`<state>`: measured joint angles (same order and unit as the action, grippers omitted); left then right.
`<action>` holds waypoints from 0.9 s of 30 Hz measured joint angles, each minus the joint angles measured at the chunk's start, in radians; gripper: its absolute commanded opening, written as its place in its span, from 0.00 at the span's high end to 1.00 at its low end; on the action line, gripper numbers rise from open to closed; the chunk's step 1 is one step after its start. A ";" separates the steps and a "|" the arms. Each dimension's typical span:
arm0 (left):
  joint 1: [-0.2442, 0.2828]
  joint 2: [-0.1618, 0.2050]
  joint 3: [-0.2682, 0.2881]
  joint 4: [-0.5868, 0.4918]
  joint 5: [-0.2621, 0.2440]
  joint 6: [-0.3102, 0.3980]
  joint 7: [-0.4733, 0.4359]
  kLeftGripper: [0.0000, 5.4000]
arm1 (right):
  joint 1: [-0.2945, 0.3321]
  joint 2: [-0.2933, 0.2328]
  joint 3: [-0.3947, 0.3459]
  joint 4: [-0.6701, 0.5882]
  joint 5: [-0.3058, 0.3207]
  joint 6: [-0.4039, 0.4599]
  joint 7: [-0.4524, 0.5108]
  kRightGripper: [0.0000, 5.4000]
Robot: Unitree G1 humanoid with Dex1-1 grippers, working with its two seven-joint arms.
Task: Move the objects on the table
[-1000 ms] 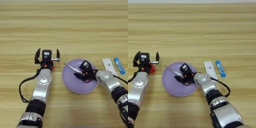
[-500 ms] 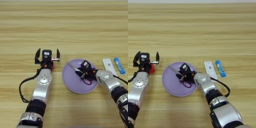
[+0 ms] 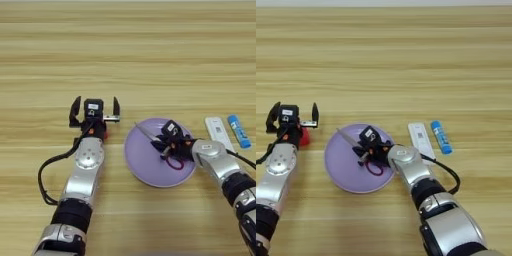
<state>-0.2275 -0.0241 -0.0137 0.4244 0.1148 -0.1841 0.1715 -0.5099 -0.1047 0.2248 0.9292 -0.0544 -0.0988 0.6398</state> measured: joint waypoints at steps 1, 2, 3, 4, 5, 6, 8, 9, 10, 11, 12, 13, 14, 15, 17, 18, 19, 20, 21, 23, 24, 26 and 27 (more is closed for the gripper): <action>0.000 0.000 0.000 0.000 0.000 0.000 0.000 0.00 | 0.000 0.000 -0.001 -0.001 0.000 0.000 0.000 0.88; 0.000 0.000 0.000 0.000 0.000 0.000 0.000 0.00 | 0.001 0.000 -0.001 -0.002 0.000 0.001 0.000 0.88; 0.000 0.000 0.000 0.000 0.000 0.000 0.000 0.00 | 0.004 -0.001 -0.002 -0.008 0.000 0.001 0.000 0.88; 0.000 0.000 0.000 -0.001 0.000 0.000 0.000 0.00 | 0.006 -0.001 -0.003 -0.013 0.002 0.002 0.000 0.88; 0.000 0.000 0.000 -0.001 0.000 0.000 0.000 0.00 | 0.007 -0.001 -0.006 -0.019 0.003 0.003 0.000 0.88; 0.000 0.000 0.000 -0.001 0.000 0.000 0.000 0.00 | 0.008 -0.001 -0.011 -0.025 0.004 0.004 0.000 0.88; 0.000 0.000 0.000 -0.001 0.000 0.000 0.000 0.00 | 0.008 -0.002 -0.022 -0.038 0.009 0.008 0.000 0.88; 0.000 0.000 0.000 -0.001 0.000 0.000 0.000 0.00 | 0.009 -0.003 -0.025 -0.044 0.009 0.011 0.000 0.88; 0.000 0.000 0.000 -0.002 0.000 0.000 0.000 0.00 | 0.010 -0.003 -0.029 -0.052 0.010 0.014 0.000 0.88; 0.000 0.000 0.000 -0.002 0.000 0.000 0.000 0.00 | 0.010 -0.003 -0.034 -0.063 0.014 0.021 0.000 0.88; 0.000 0.000 0.000 -0.002 0.000 0.000 0.000 0.00 | 0.012 -0.003 -0.038 -0.075 0.017 0.025 0.000 0.88; 0.000 0.000 0.000 -0.002 0.000 0.000 0.000 0.00 | 0.013 -0.004 -0.040 -0.084 0.020 0.027 0.001 0.88; 0.000 0.000 0.000 -0.003 0.000 0.000 0.000 0.00 | 0.016 -0.005 -0.042 -0.099 0.023 0.030 0.001 0.88; 0.000 0.000 0.000 -0.003 0.000 0.000 0.000 0.00 | 0.019 -0.005 -0.044 -0.108 0.026 0.033 0.001 0.88; 0.000 0.000 0.000 -0.003 0.000 0.000 0.000 0.00 | 0.029 -0.007 -0.056 -0.141 0.038 0.050 0.002 0.88; 0.000 0.000 0.000 -0.003 0.000 0.000 0.000 0.00 | 0.031 -0.009 -0.061 -0.155 0.045 0.055 0.002 0.88; 0.000 0.000 0.000 -0.003 0.000 0.000 0.000 0.00 | 0.033 -0.012 -0.065 -0.171 0.048 0.067 0.002 0.88; 0.000 0.000 0.000 -0.003 0.000 0.000 0.000 0.00 | 0.035 -0.015 -0.070 -0.191 0.053 0.072 0.002 0.88; 0.000 0.000 0.000 -0.003 0.000 0.001 0.000 0.00 | 0.039 -0.018 -0.075 -0.213 0.058 0.086 0.002 0.88; 0.000 0.000 0.000 -0.003 0.000 0.001 0.000 0.00 | 0.044 -0.022 -0.082 -0.238 0.067 0.099 0.002 0.88; 0.000 0.000 0.000 -0.004 0.000 0.001 0.000 0.00 | 0.048 -0.024 -0.087 -0.253 0.074 0.112 0.002 0.88; 0.000 0.000 0.000 -0.004 0.000 0.001 0.000 0.00 | 0.050 -0.030 -0.102 -0.277 0.081 0.130 0.000 0.88; 0.000 0.000 0.000 -0.004 0.000 0.001 0.000 0.00 | 0.050 -0.035 -0.106 -0.285 0.082 0.135 0.000 0.88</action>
<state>-0.2275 -0.0242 -0.0137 0.4203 0.1148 -0.1834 0.1715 -0.4599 -0.1395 0.1189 0.6440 0.0279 0.0365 0.6399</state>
